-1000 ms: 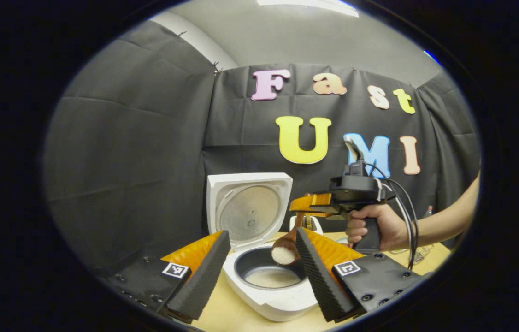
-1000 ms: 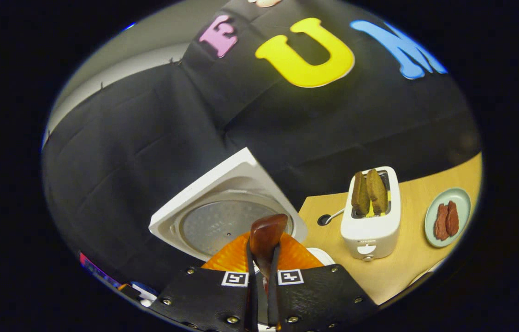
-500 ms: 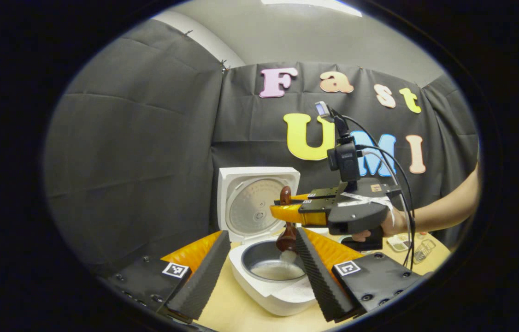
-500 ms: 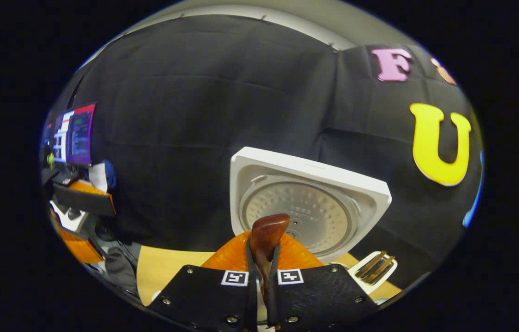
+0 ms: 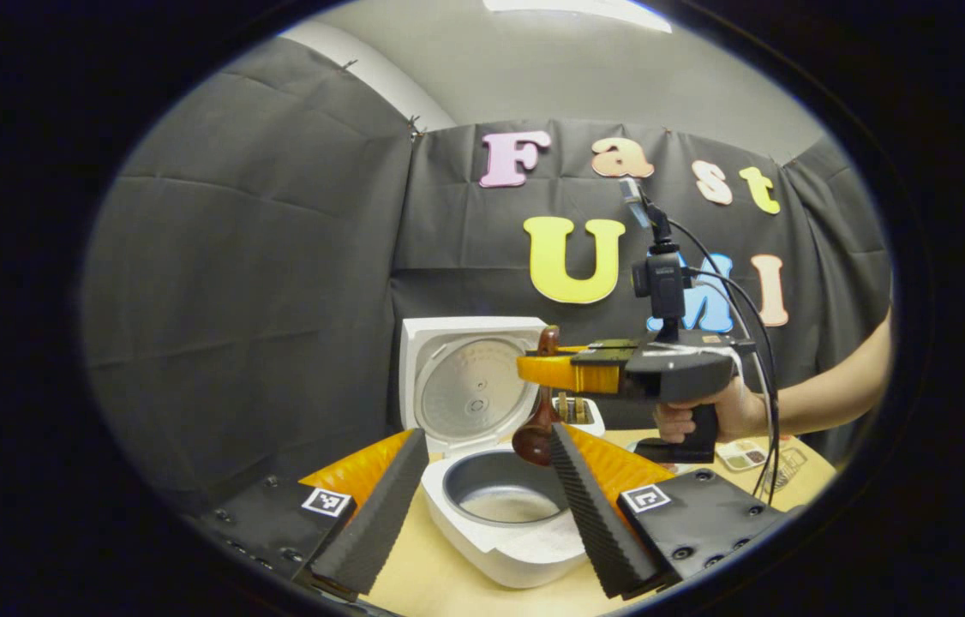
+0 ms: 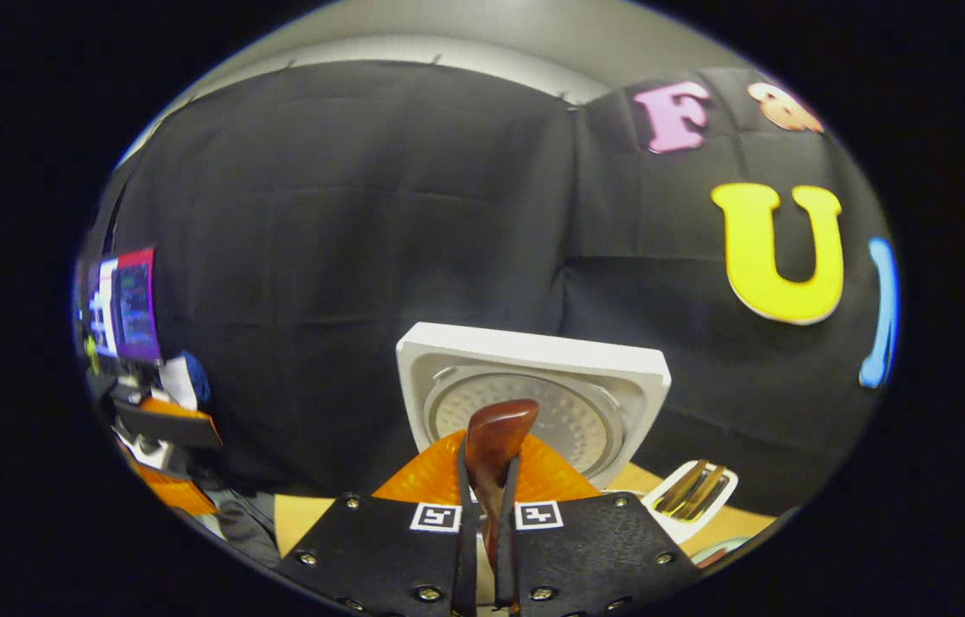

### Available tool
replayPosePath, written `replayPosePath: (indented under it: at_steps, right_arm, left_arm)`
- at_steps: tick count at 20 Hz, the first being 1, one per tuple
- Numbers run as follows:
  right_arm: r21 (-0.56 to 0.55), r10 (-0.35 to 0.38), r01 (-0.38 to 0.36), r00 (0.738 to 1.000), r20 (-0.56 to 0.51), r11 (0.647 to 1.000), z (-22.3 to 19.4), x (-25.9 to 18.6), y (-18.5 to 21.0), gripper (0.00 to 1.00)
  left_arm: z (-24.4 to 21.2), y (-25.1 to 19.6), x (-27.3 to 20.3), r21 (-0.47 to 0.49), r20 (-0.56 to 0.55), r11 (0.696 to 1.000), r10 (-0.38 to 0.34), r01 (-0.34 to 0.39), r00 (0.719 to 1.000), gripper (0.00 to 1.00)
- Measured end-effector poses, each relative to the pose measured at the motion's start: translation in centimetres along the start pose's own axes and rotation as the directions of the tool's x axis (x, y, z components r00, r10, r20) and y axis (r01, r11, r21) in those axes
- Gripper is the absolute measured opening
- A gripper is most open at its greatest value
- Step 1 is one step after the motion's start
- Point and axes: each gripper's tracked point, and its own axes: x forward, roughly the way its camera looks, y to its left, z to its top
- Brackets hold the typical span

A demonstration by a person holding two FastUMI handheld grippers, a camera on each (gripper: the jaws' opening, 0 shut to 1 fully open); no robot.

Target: Close the left gripper, press the button to open the rice cooker; take a wooden spoon from the chopstick holder with the right hand, scoop a spoonful of rice and pour it into the rice cooker, then put the wooden spoon back into the chopstick holder.

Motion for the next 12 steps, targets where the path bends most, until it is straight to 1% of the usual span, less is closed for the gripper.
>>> replayPosePath:
  at_steps: [1, 3, 5, 7, 8, 9, 11, 12]
  right_arm:
    - [0.097, -0.008, 0.008, 1.0, 0.001, 0.995, 0.1, -0.2, -0.9, 0.08]
    - [0.273, -0.048, 0.042, 0.999, 0.016, 0.961, 0.4, -1.0, -2.9, 0.08]
    - [0.412, -0.09, 0.068, 0.995, 0.035, 0.909, 1.0, -2.2, -4.9, 0.09]
    - [0.529, -0.119, 0.076, 0.992, 0.047, 0.845, 1.1, -3.6, -6.9, 0.09]
    - [0.568, -0.135, 0.083, 0.99, 0.051, 0.819, 1.1, -4.4, -7.7, 0.09]
    - [0.591, -0.155, 0.092, 0.986, 0.056, 0.802, 1.0, -5.4, -8.5, 0.09]
    - [0.615, -0.189, 0.108, 0.979, 0.069, 0.781, 1.0, -7.4, -9.8, 0.09]
    - [0.629, -0.205, 0.114, 0.976, 0.075, 0.769, 0.8, -9.1, -10.5, 0.09]
  left_arm:
    - [0.1, -0.2, 0.1, -0.002, 0.0, 1.0, -0.006, 0.006, 1.0, 0.99]
    - [0.0, -0.9, 0.4, -0.002, -0.004, 1.0, -0.023, 0.023, 1.0, 1.0]
    - [0.0, -1.9, 1.0, -0.004, -0.008, 0.999, -0.045, 0.045, 0.999, 1.0]
    - [0.3, -3.0, 1.3, -0.002, -0.003, 0.998, -0.07, 0.07, 0.998, 1.0]
    - [0.5, -3.7, 1.6, 0.0, 0.0, 0.996, -0.085, 0.085, 0.996, 1.0]
    - [0.7, -4.5, 2.0, 0.001, 0.003, 0.995, -0.099, 0.099, 0.995, 1.0]
    - [1.0, -6.1, 2.7, 0.008, 0.007, 0.992, -0.13, 0.13, 0.992, 1.0]
    - [1.1, -6.9, 3.1, 0.011, 0.007, 0.989, -0.147, 0.147, 0.989, 1.0]
